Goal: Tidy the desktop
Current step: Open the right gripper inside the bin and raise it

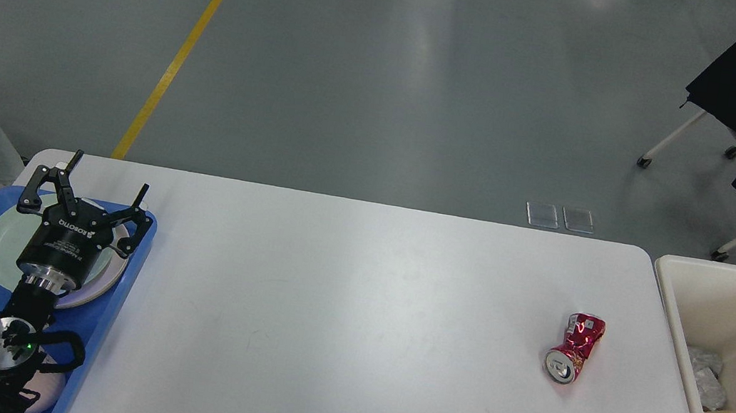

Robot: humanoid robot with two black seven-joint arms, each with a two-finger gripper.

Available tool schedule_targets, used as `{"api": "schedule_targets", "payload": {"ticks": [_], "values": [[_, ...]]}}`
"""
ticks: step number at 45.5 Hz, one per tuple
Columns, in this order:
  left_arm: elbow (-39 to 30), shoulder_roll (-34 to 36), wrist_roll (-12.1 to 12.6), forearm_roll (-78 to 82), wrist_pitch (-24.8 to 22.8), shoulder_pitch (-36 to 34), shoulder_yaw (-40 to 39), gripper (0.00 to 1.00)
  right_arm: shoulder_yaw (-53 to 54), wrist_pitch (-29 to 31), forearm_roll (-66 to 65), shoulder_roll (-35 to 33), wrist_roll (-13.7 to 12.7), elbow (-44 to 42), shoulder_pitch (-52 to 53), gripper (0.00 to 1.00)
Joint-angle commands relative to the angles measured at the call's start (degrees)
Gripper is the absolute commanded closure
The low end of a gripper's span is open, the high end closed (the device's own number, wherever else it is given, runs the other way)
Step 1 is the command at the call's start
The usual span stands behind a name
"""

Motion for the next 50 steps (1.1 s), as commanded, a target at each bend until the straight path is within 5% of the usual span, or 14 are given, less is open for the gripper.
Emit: {"api": "schedule_targets", "payload": {"ticks": [1, 12, 23, 24, 28, 30, 50], "values": [[0.0, 0.0, 0.0, 0.0, 0.0, 0.0, 0.0, 0.04, 5.2, -6.0, 0.1, 4.9, 0.0, -10.4, -11.4, 1.0], [0.0, 0.0, 0.0, 0.0, 0.0, 0.0, 0.0, 0.04, 5.5, -24.0, 0.3, 11.3, -0.1, -16.2, -24.4, 1.0], [0.0, 0.0, 0.0, 0.0, 0.0, 0.0, 0.0, 0.04, 5.7, -27.1, 1.1, 12.5, -0.3, -16.9, -27.2, 1.0], [0.0, 0.0, 0.0, 0.0, 0.0, 0.0, 0.0, 0.04, 5.7, -27.2, 1.1, 12.5, -0.2, -16.8, -27.2, 0.94], [0.0, 0.0, 0.0, 0.0, 0.0, 0.0, 0.0, 0.04, 6.3, -28.4, 1.3, 12.4, -0.2, -17.0, -27.2, 0.24], [0.0, 0.0, 0.0, 0.0, 0.0, 0.0, 0.0, 0.04, 7.0, -30.2, 1.4, 12.4, -0.3, -17.0, -27.1, 0.0], [0.0, 0.0, 0.0, 0.0, 0.0, 0.0, 0.0, 0.04, 7.8, -31.6, 1.6, 12.2, -0.2, -16.0, -26.5, 0.0]]}}
